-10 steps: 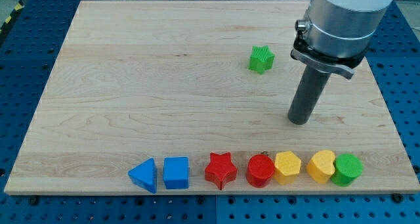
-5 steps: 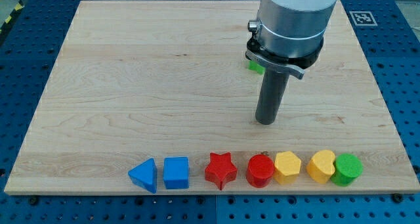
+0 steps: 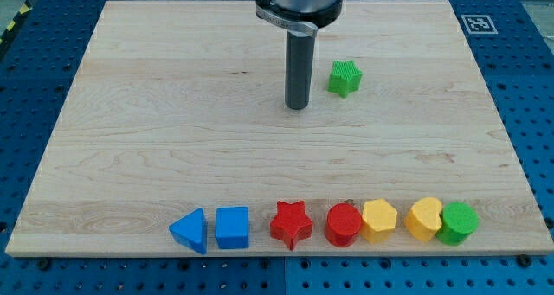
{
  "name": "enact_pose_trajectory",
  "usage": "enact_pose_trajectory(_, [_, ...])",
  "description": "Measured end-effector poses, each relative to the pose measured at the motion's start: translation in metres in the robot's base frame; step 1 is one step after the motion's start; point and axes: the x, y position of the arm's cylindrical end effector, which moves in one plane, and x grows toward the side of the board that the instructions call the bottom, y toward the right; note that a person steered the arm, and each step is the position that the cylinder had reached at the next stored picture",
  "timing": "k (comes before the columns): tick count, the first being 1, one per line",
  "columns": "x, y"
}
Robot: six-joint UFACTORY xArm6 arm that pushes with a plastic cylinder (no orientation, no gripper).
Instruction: Place your hand to the left of the green star
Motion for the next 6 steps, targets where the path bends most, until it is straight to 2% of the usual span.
enact_pose_trajectory(4, [-0.004, -0.002])
enact_pose_trajectory(6, [-0.025, -0.018])
